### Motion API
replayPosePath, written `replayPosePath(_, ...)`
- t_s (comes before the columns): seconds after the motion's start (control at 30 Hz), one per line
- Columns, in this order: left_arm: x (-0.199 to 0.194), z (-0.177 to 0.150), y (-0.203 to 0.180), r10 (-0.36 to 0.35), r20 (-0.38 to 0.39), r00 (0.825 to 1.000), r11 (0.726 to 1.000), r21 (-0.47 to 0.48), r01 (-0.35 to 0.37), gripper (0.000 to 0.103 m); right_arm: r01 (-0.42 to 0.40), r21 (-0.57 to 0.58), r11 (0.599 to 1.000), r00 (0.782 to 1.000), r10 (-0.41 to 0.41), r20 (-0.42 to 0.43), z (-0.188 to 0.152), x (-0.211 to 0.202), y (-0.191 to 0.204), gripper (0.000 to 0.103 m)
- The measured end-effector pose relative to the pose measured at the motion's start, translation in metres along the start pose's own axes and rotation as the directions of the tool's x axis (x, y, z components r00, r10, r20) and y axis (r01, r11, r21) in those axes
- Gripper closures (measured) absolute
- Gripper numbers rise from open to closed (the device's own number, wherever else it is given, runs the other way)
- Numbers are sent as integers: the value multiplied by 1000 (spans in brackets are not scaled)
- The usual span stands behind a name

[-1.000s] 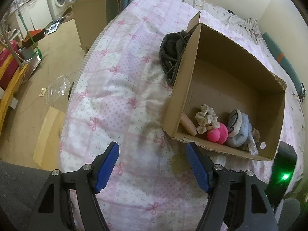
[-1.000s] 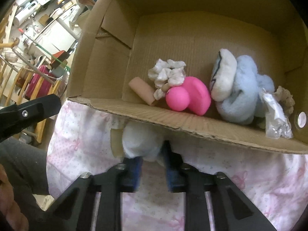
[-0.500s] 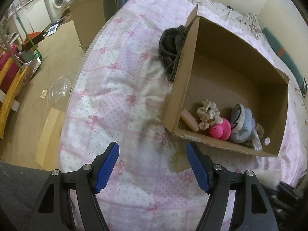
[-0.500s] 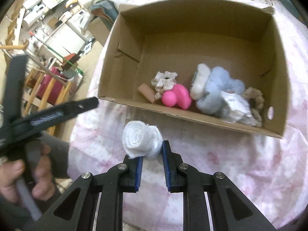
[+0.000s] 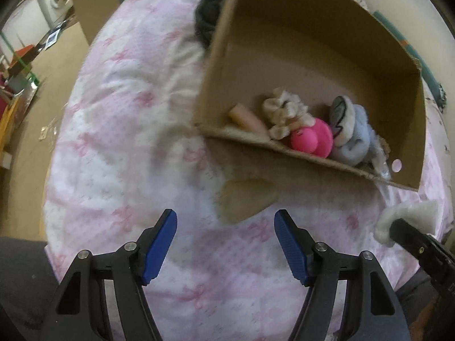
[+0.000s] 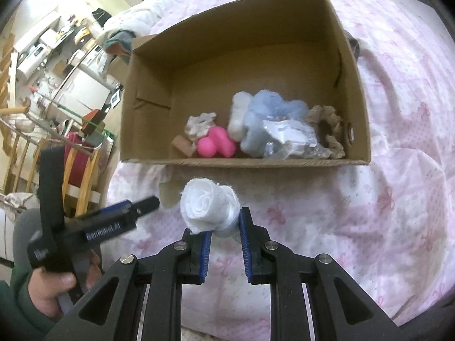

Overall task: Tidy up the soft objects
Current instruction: 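Grasp the translucent plastic piece with the left gripper while the right holds the cloth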

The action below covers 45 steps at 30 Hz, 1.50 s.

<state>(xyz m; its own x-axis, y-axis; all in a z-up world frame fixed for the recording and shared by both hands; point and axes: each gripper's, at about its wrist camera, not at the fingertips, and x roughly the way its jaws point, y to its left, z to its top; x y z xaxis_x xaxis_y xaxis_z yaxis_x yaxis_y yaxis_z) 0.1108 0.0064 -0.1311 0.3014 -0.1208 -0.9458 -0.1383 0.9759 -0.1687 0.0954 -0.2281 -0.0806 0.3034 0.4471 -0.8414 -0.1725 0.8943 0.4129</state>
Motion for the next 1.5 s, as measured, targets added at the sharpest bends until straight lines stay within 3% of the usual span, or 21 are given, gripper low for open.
replayPosePath(0.13, 14, 5, -6, -49, -11, 999, 999, -3, 49, 38, -4, 12, 1000, 1000, 4, 2, 2, 2, -2, 82)
replayPosePath(0.33, 36, 11, -7, -29, -51, 998, 1000, -4, 29, 57, -5, 2, 1000, 1000, 5, -4, 2, 5, -1, 82)
replayPosePath(0.37, 37, 12, -6, -31, -49, 998, 1000, -4, 31, 67, -3, 3, 1000, 1000, 3, -6, 1, 5, -1, 82)
replayPosePath(0.43, 40, 15, -5, -30, -56, 998, 1000, -3, 30, 73, -1, 4, 1000, 1000, 1, -9, 2, 6, -1, 82)
replayPosePath(0.5, 44, 18, -2, -28, -68, 997, 1000, -15, 27, 88, 3, 2, 1000, 1000, -3, -10, 1, 6, -1, 82)
replayPosePath(0.57, 44, 19, 2, -43, -77, 996, 999, -28, 41, 93, 8, -2, 1000, 1000, -8, -14, 1, 8, 0, 82)
replayPosePath(0.83, 21, 16, 2, -4, -16, 1000, 1000, -11, 4, 94, 27, -9, 1000, 999, -27, -18, 1, 11, 1, 82)
replayPosePath(1.0, 2, 15, 17, 83, 26, 996, 997, -3, -83, 94, 41, -6, 999, 999, -41, -13, 1, 12, 0, 82)
replayPosePath(1.5, -30, -16, 27, 112, 59, 992, 994, -5, -112, 94, 89, -76, 993, 996, -90, -9, -5, 12, 10, 82)
